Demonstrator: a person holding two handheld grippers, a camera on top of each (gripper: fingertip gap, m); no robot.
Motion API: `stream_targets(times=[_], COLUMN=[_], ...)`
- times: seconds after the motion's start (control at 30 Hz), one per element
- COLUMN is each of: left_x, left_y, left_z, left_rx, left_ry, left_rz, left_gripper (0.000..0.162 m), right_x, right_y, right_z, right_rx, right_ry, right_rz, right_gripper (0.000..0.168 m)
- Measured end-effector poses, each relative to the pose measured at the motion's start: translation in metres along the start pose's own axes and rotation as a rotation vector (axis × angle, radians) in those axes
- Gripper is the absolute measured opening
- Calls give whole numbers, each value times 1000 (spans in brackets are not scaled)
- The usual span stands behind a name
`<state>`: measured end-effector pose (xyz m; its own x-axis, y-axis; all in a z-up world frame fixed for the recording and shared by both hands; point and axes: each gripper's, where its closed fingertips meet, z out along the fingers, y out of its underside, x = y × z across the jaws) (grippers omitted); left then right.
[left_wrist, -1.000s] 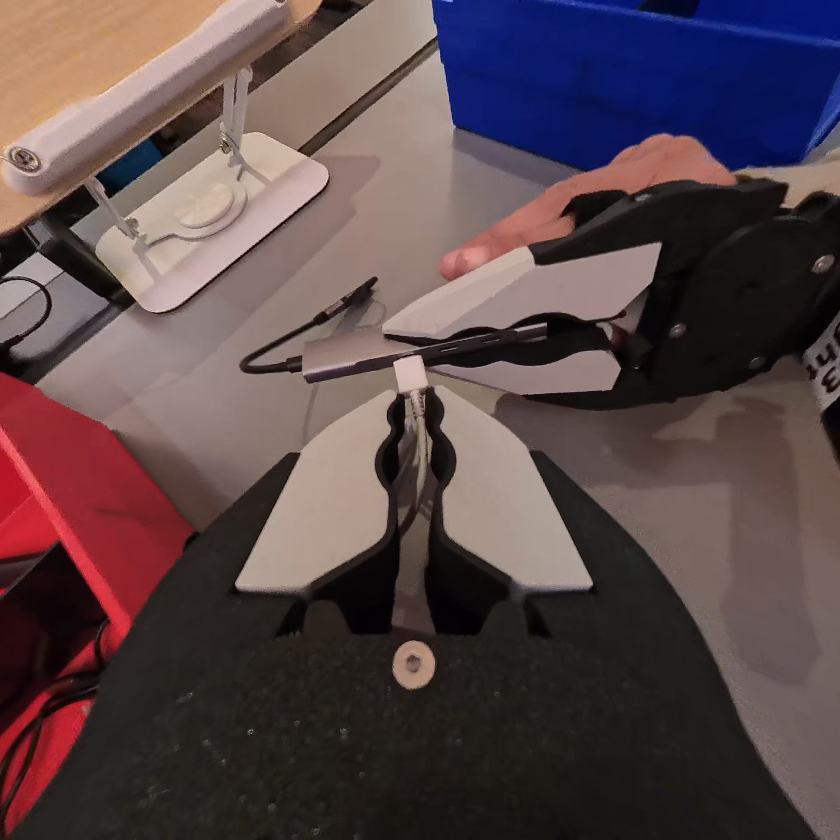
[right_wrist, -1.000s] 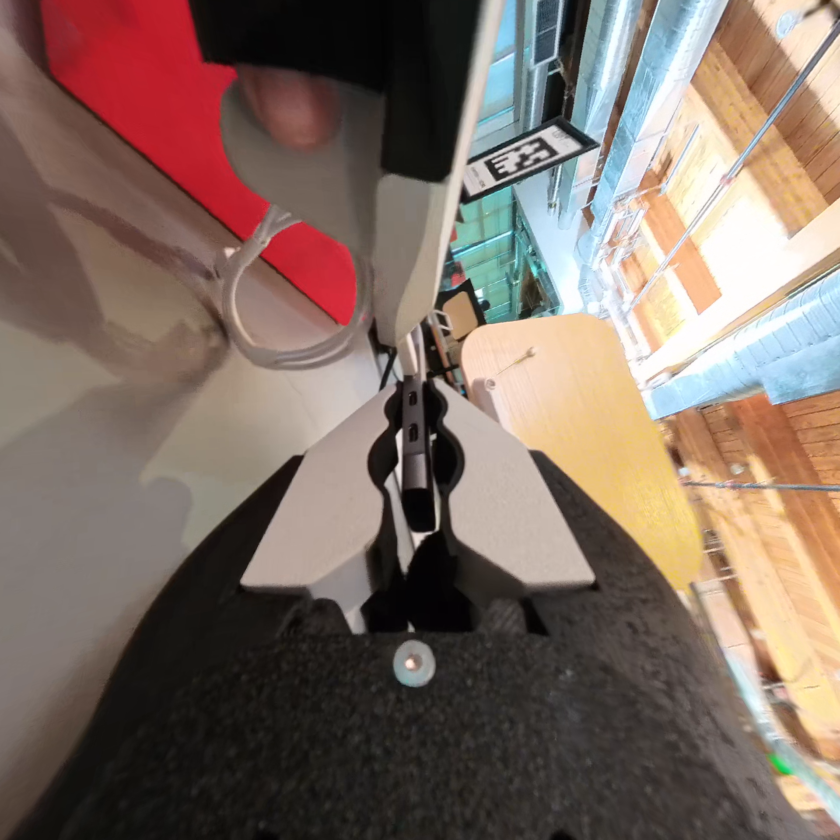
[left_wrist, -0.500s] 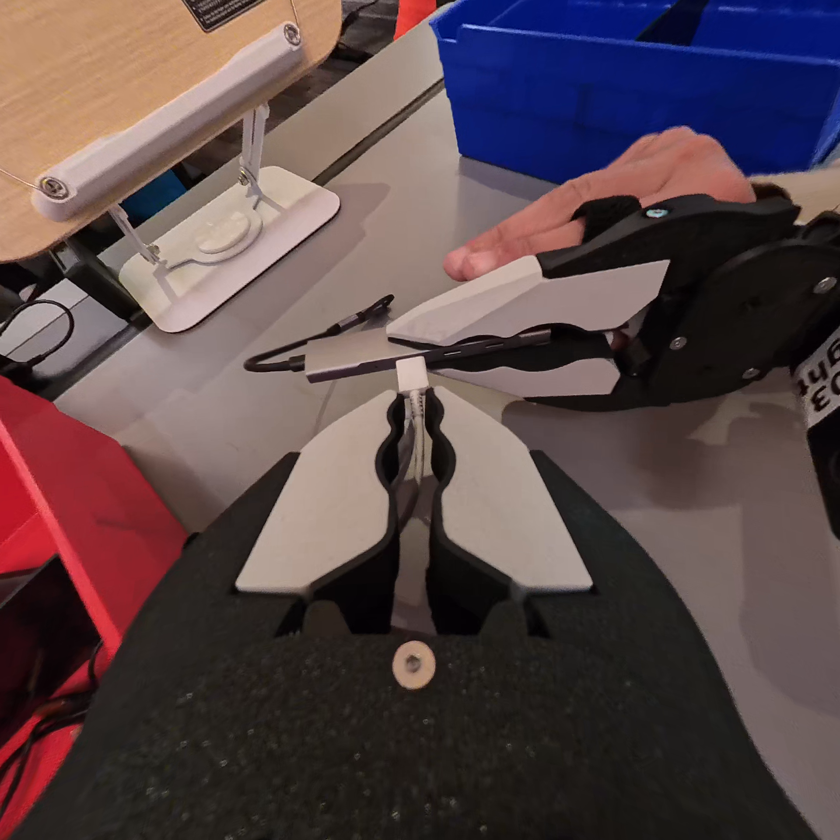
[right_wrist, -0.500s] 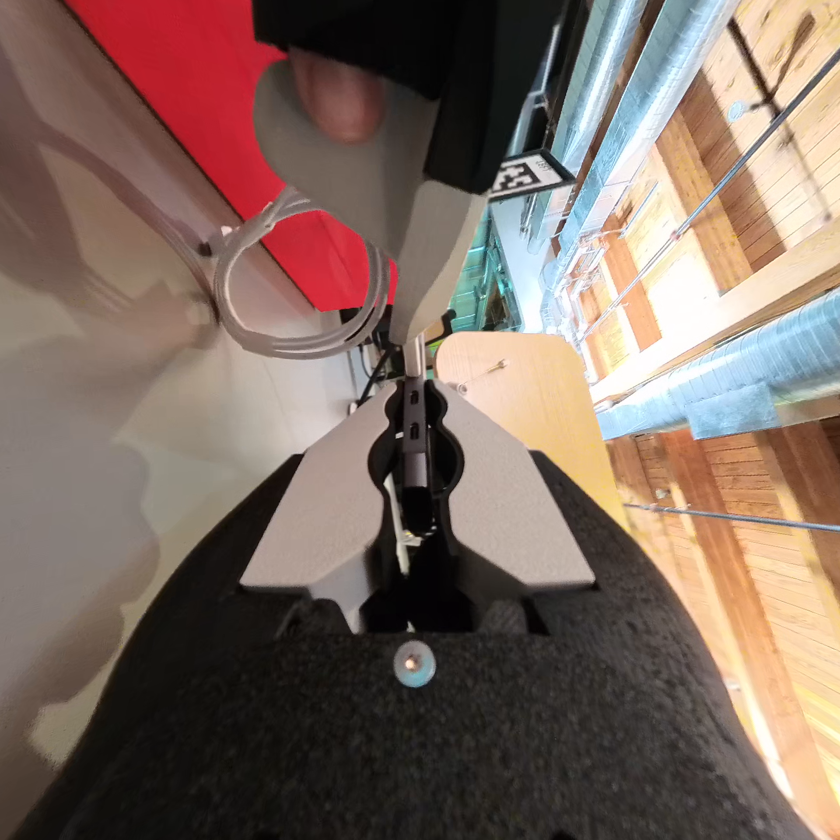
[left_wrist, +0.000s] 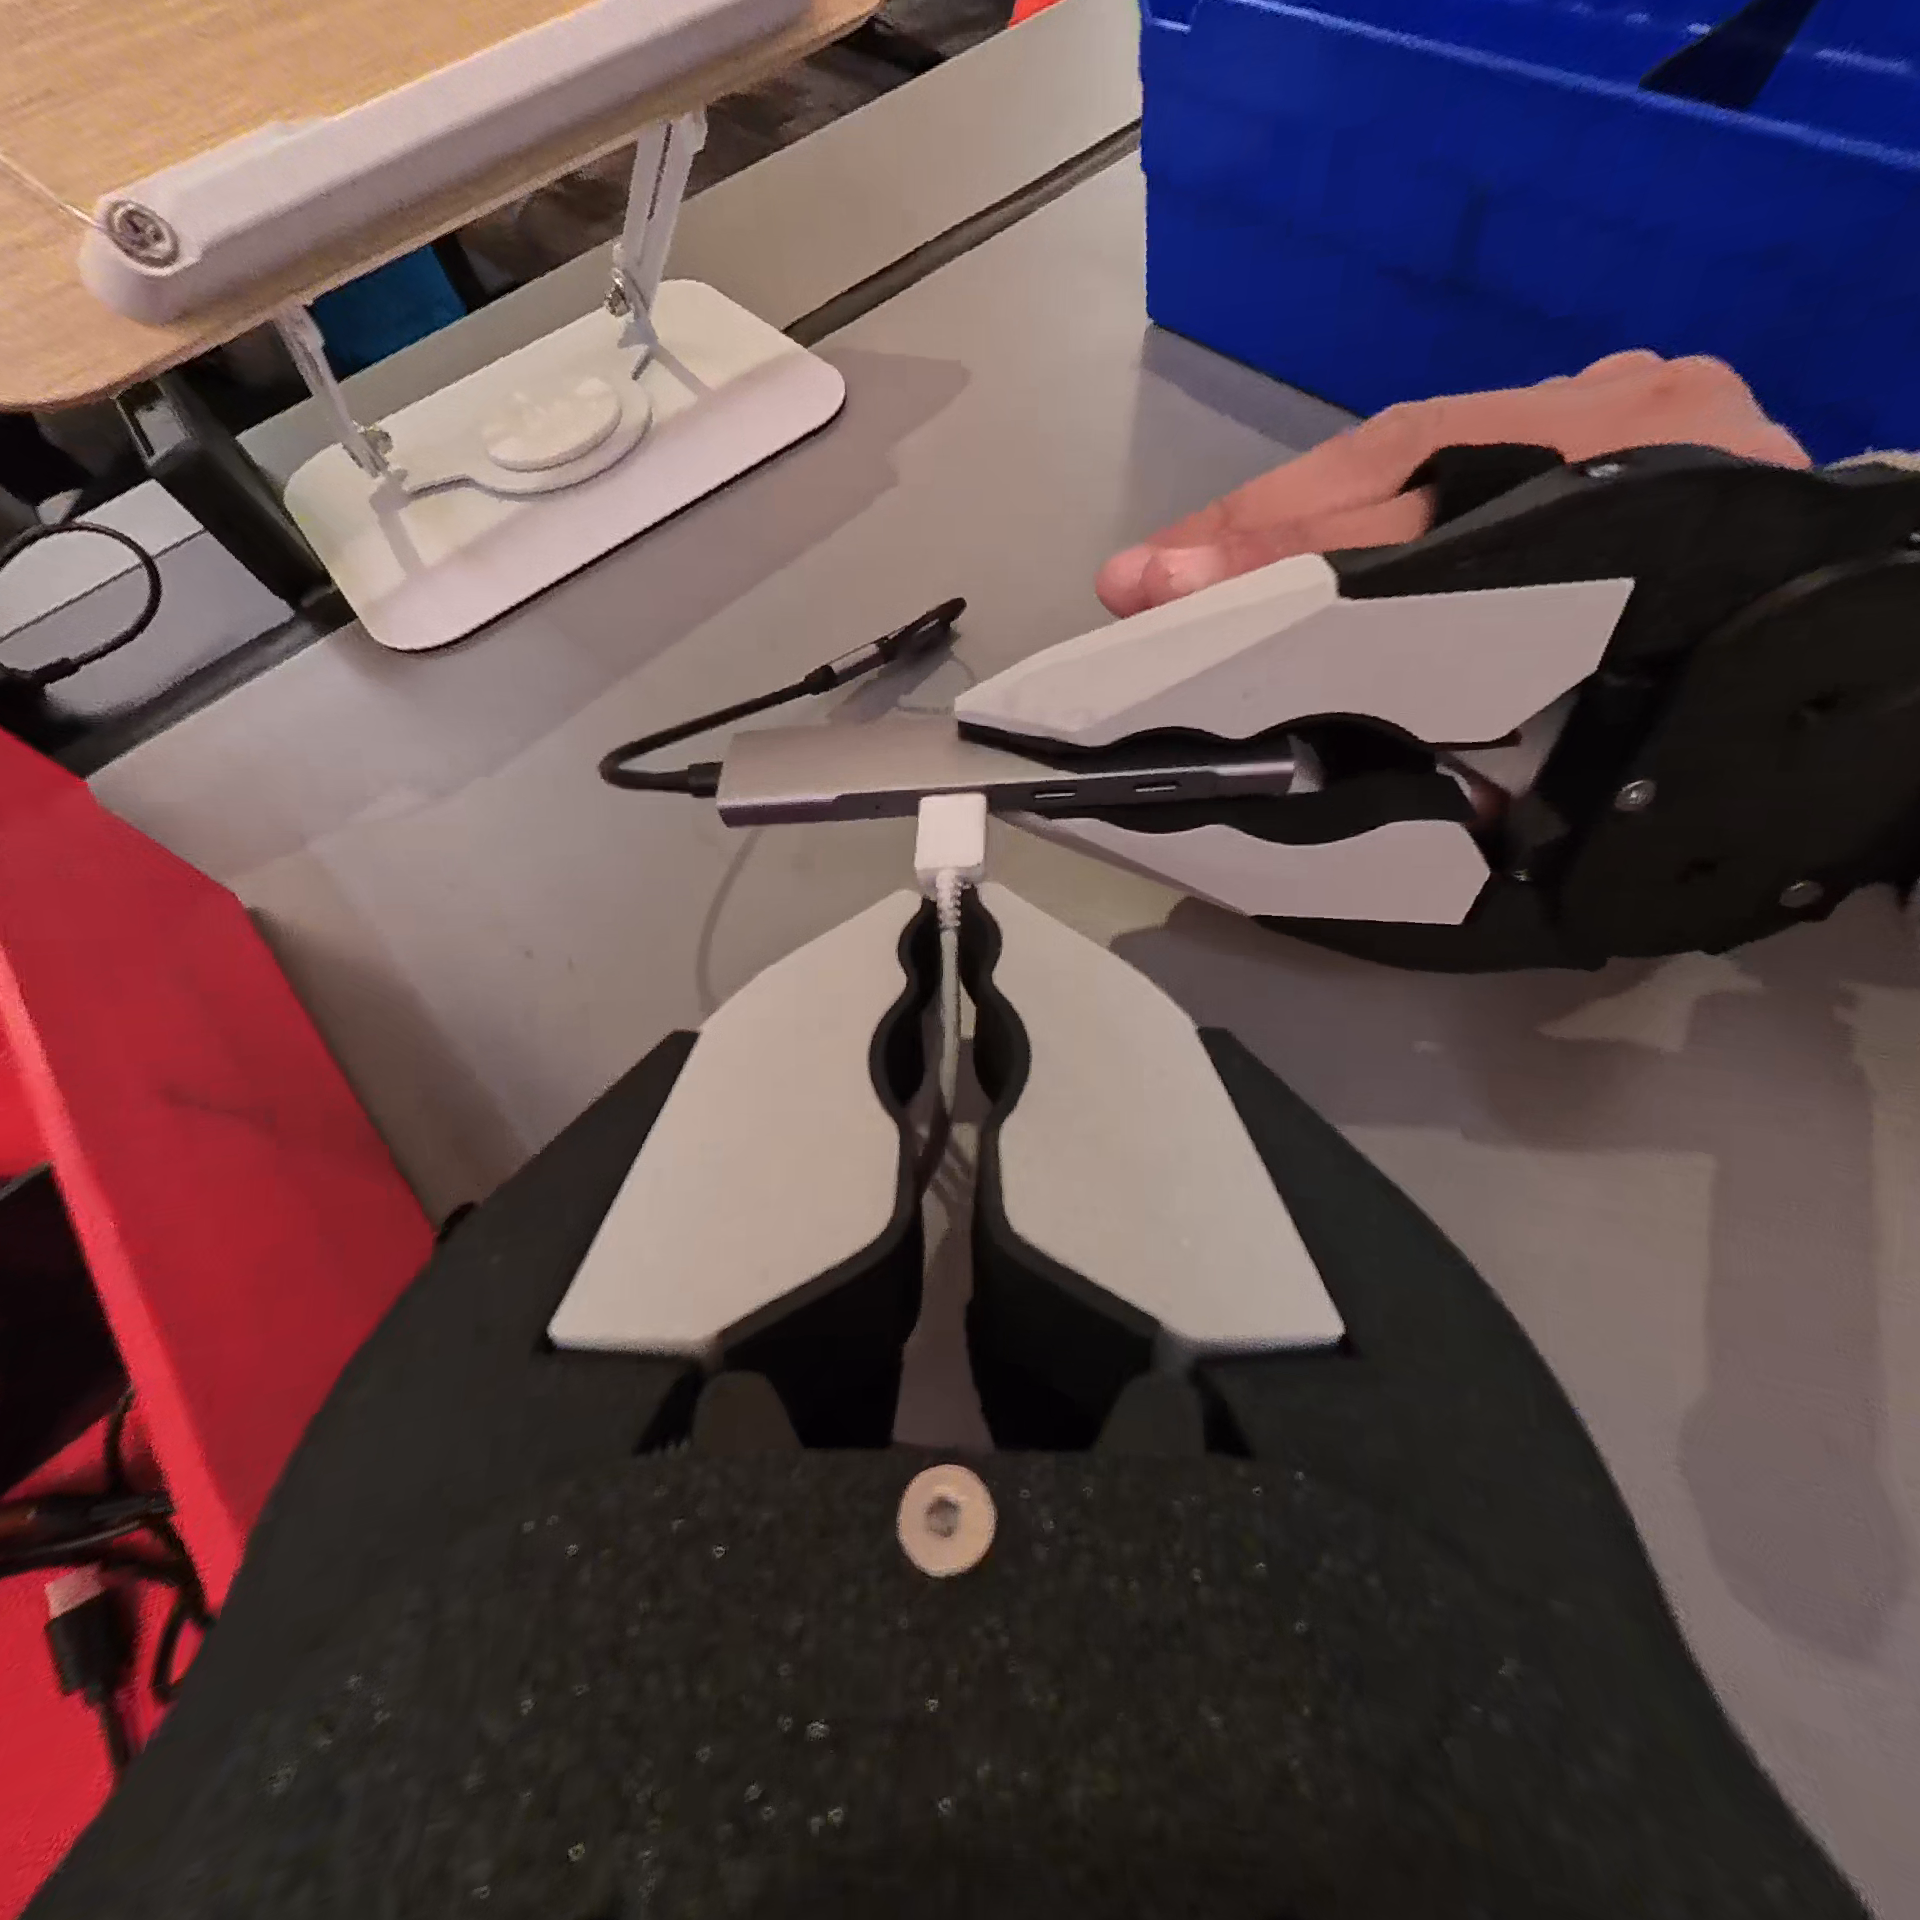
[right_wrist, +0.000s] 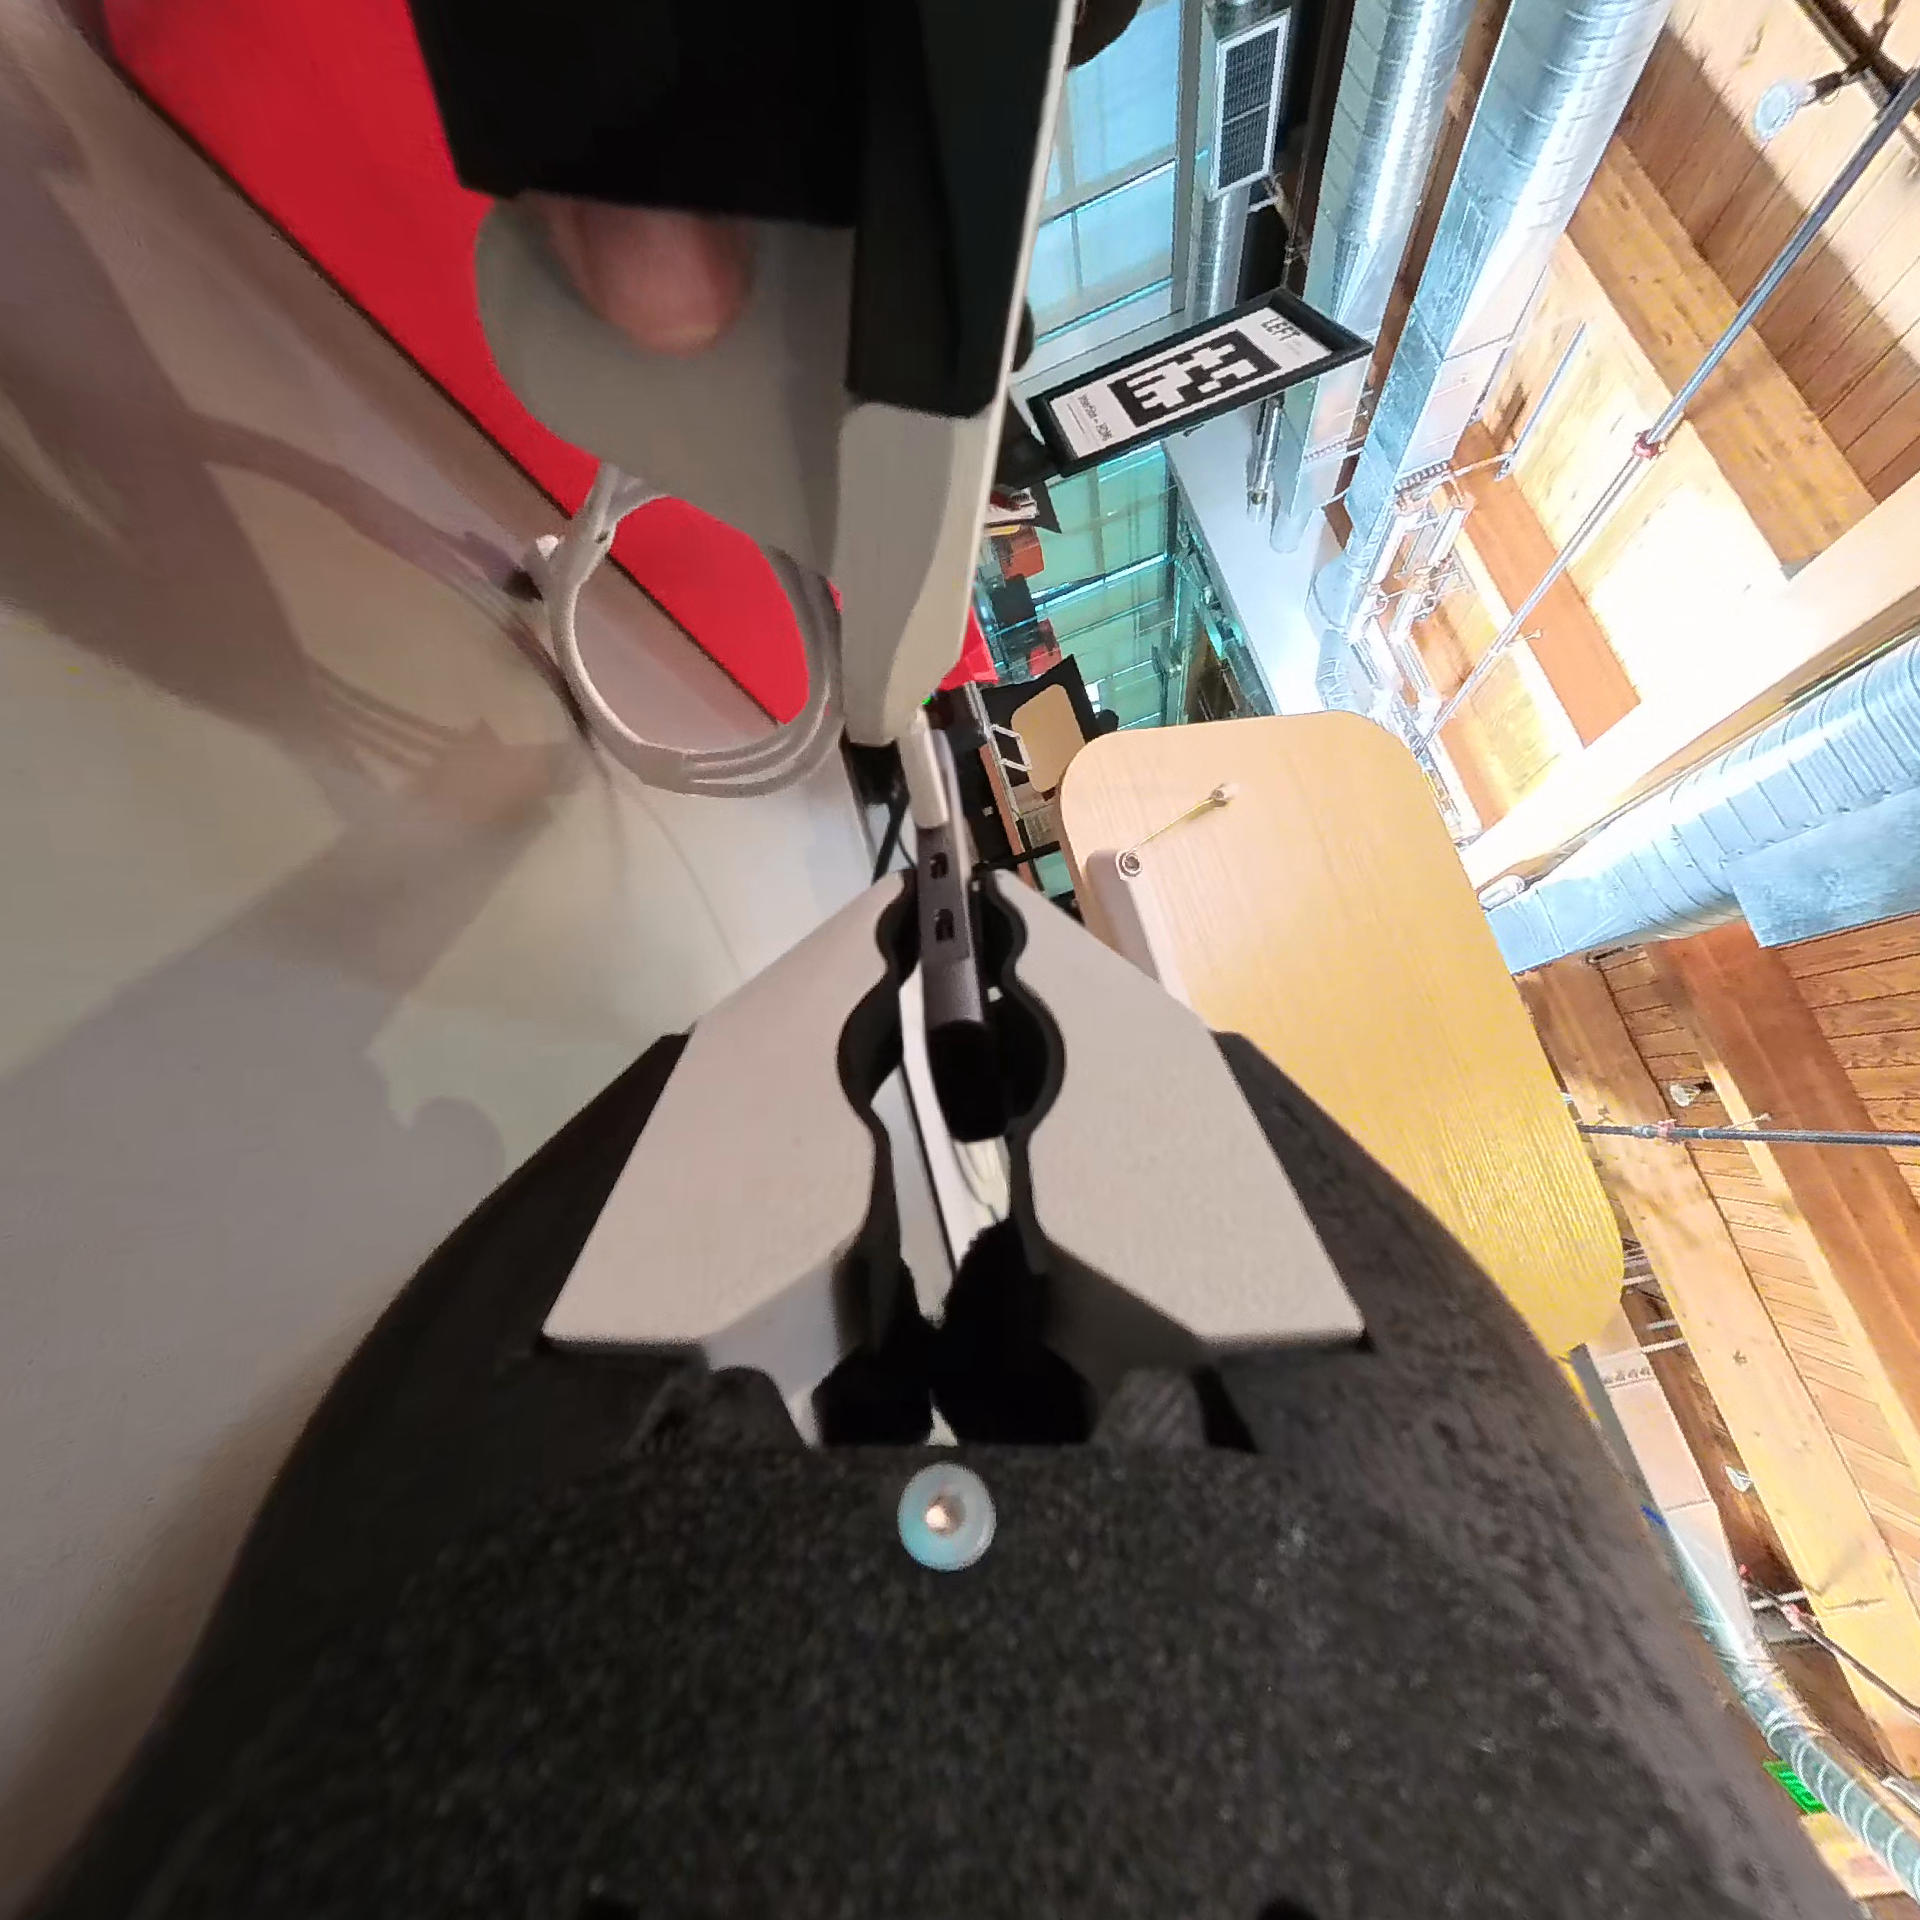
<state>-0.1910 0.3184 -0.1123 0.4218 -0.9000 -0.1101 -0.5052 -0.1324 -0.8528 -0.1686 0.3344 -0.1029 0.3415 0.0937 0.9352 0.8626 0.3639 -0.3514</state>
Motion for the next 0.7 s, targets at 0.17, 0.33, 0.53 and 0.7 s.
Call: stream_targets(times=[0.17,0.33,0.53,0.7], left_x=[0,6,-25,-111], left_y=[-3,-17,20,78], left_z=[1,-22,-116,-159], left_rx=[14,101,138,-105], left_ry=[-25,7,-30,-176], left_rz=[-25,-148,-304,-455], left_gripper=[3,25,28,43], right_x=[0,7,16,14], right_y=[3,14,27,27], right_z=[1,1,3,7], right_rx=[-8,-19,-21,-20], right_ry=[-19,5,2,-2], right_rz=[-10,36,256,249], right_gripper=[8,8,7,7])
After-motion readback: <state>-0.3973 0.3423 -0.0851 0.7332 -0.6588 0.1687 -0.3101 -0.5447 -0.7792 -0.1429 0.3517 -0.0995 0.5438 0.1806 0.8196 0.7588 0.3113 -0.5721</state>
